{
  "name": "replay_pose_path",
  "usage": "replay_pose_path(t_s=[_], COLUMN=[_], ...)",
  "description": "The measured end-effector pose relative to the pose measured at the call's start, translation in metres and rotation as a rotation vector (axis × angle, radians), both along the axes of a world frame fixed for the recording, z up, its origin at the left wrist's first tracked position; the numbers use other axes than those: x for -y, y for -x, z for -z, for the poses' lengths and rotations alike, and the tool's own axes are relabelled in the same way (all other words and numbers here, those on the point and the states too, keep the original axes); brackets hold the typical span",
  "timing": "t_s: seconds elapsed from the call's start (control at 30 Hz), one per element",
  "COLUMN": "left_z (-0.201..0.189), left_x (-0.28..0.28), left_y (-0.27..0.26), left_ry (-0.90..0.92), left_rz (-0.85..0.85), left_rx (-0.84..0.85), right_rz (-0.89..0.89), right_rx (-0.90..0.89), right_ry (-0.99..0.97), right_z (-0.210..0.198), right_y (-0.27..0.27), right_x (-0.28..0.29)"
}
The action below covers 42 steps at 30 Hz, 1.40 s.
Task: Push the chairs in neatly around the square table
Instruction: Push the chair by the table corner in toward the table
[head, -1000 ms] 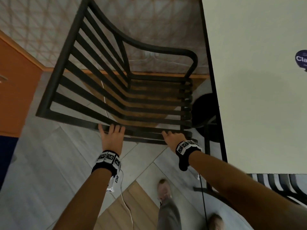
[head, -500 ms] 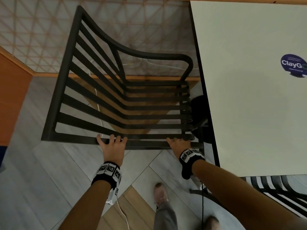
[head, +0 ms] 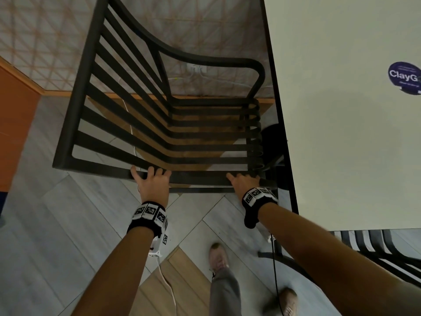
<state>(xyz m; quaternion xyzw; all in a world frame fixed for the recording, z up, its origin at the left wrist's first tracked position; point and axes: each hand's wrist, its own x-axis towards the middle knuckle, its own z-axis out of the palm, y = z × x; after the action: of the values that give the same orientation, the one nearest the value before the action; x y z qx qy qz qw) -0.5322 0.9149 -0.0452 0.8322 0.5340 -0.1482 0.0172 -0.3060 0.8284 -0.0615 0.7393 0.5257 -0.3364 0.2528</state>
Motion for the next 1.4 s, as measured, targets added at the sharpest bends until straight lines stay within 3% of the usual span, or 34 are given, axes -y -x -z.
replay_pose_path(t_s=[0.2, 0.4, 0.47, 0.5, 0.53, 0.67, 0.87, 1.07, 1.4], left_z=[-0.009, -0.027, -0.077, -0.085, -0.134, -0.148, -0.171, -0.249, -0.305], left_x=[0.013, 0.036, 0.063, 0.078, 0.128, 0.145, 0.151, 0.262, 0.461], left_y=[0.001, -0.013, -0.05, -0.054, -0.116, -0.111, -0.102, -0.207, -0.415], left_ry=[0.034, 0.045, 0.011, -0.01, -0.09, 0.028, 0.231, 0.263, 0.441], left_rz=[-0.01, 0.012, 0.046, 0.059, 0.166, 0.112, 0.114, 0.266, 0.557], left_rx=[-0.028, -0.048, 0.042, 0.064, 0.151, 0.243, 0.459, 0.547, 0.567], right_rz=[0.012, -0.019, 0.025, 0.038, 0.082, -0.077, 0.022, 0.136, 0.284], right_rx=[-0.036, -0.18, -0.2, -0.225, -0.167, -0.139, -0.172, -0.028, 0.152], right_ry=[-0.032, -0.249, -0.397, -0.452, -0.583, -0.701, -0.744, -0.801, -0.743], right_z=[-0.008, -0.061, -0.118, -0.125, -0.171, -0.197, -0.224, -0.293, -0.337], right_y=[0.006, 0.023, 0.001, -0.001, -0.054, -0.042, -0.054, -0.171, -0.36], right_x=[0.011, 0.019, 0.05, 0.061, 0.126, 0.147, 0.183, 0.334, 0.558])
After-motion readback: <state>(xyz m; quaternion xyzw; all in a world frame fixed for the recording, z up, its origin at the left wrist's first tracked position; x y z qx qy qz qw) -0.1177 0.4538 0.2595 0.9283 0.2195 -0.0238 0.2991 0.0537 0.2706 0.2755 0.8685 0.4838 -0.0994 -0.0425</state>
